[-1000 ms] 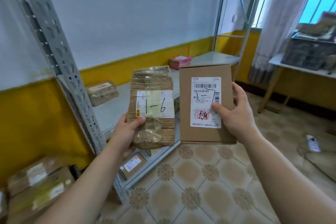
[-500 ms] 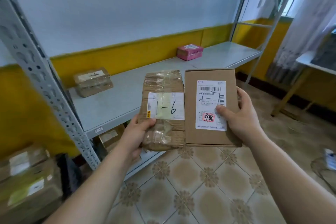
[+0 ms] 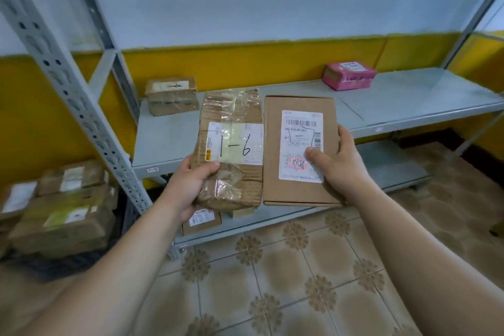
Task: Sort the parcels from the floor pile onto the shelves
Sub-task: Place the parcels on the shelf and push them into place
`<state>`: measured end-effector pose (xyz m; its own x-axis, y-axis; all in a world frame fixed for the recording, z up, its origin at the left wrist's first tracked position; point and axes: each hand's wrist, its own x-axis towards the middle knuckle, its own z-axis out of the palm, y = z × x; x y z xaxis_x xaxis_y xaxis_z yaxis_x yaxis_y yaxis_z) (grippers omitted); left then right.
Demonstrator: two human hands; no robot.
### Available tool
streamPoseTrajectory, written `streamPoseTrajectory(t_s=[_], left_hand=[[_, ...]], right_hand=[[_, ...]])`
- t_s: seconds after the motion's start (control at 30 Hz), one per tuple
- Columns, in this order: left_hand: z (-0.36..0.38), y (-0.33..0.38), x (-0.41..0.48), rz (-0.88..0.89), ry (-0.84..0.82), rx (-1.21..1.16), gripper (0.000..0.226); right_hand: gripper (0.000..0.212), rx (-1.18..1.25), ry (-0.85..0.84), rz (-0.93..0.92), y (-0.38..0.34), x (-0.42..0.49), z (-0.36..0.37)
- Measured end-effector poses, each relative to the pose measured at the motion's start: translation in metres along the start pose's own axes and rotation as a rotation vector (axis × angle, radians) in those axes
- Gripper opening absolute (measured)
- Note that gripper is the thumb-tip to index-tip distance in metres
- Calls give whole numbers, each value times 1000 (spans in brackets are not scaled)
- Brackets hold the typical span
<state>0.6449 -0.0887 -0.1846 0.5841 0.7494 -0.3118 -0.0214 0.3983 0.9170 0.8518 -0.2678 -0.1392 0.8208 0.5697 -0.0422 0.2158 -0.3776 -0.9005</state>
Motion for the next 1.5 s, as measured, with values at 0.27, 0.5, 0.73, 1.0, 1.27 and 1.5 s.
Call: streamPoseTrajectory(t_s=[0.27,0.5,0.73,1.0,1.27,1.5], left_hand=[[40,-54,-55,15,276,-115,34],[40,-73,-92,28,427,-167,25],[24,-65,-83,26,419,-159,22],[42,-58,-32,-46,255,-103,25],[126,-67,12,-80,147,-42,30],[217,-108,41,-123,182,-81,19]], right_hand=[[82,-70,-295,-97,23,27,-26],[80,-67,-446,-109,23,19,-21],[80,-49,-430,-102,23,20,-4],[80,-43,-228,-27,48,35,-23],[77,-41,-107,9,89,78,-93],[75,-27,-154,17,136,133,-162]])
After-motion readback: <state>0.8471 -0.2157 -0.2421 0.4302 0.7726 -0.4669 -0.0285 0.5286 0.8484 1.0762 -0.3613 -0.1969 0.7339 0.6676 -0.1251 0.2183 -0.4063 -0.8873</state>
